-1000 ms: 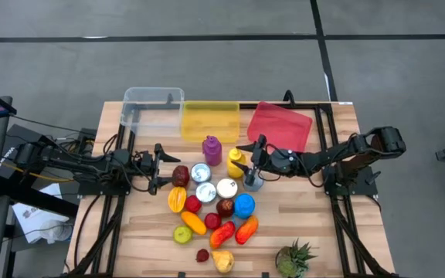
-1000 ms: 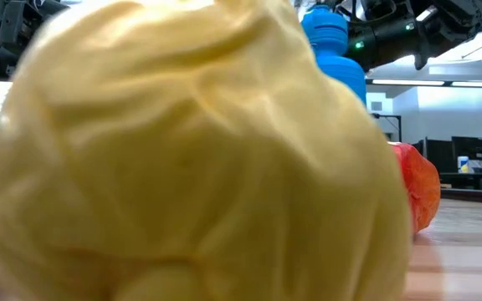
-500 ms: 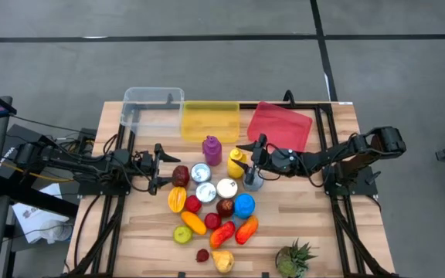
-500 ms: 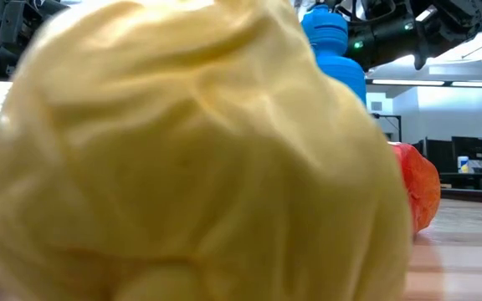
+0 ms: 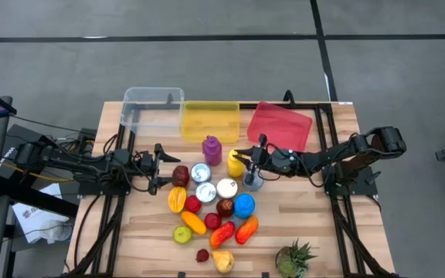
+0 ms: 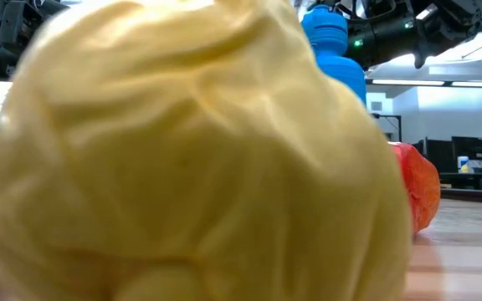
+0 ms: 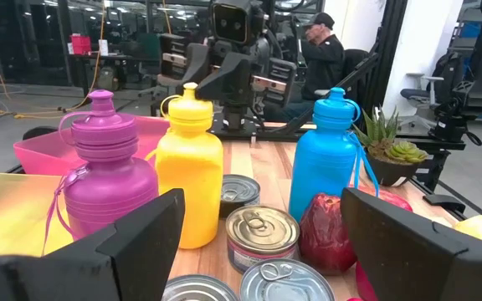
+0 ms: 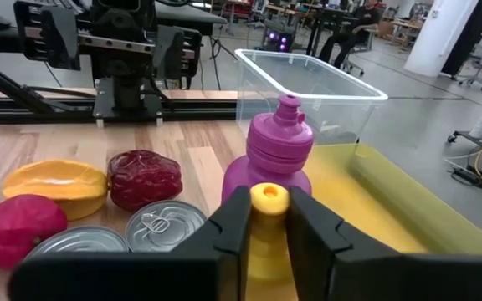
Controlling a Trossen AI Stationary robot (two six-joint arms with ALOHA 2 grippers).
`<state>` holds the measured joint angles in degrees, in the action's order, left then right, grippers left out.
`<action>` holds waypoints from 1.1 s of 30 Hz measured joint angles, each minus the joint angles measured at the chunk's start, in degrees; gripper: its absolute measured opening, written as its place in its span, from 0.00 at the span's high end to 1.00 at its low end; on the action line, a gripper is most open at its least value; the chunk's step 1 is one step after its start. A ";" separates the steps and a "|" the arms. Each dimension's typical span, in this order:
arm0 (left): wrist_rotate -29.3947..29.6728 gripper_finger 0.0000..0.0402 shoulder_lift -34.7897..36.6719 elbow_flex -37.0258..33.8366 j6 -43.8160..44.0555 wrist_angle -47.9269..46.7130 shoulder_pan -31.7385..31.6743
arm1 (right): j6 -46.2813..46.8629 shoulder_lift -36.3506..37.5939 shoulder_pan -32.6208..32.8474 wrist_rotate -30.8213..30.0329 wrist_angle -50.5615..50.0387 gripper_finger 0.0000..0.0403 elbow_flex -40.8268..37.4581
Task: Pick & Place Food Item
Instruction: Put the yellow water bottle into the pink bin
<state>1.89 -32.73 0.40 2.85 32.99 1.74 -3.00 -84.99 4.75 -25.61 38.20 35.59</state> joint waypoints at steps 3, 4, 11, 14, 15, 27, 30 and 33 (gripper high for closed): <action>0.00 0.22 0.00 0.00 0.00 0.00 0.00 | -0.10 0.02 0.00 0.01 -0.06 0.89 0.00; 0.00 0.22 -0.01 0.00 0.00 0.00 0.00 | -0.25 0.02 0.00 0.02 -0.09 0.89 0.00; 0.00 0.22 -0.02 0.00 0.00 0.00 0.00 | -0.49 0.02 0.00 0.17 -0.23 0.90 0.00; 0.00 0.22 0.00 0.00 0.00 0.00 0.02 | -0.62 0.77 0.07 0.25 -0.87 0.91 -0.02; 0.00 0.22 -0.02 0.00 0.00 0.00 0.00 | -0.73 1.50 0.14 0.22 -1.71 0.91 -0.09; 0.00 0.22 -0.01 0.00 0.00 -0.19 0.00 | -1.93 15.81 2.20 -3.78 -14.72 0.91 -0.19; 0.00 0.22 -0.02 0.00 0.00 -0.19 0.00 | -3.09 19.68 2.36 -4.98 -17.56 0.92 -0.19; 0.00 0.22 0.00 0.00 0.00 -0.13 0.00 | -3.26 23.55 1.97 -6.45 -20.40 0.92 -0.15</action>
<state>1.89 -32.73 0.40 2.85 32.86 1.74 -6.26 -61.44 6.73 -32.05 17.80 35.44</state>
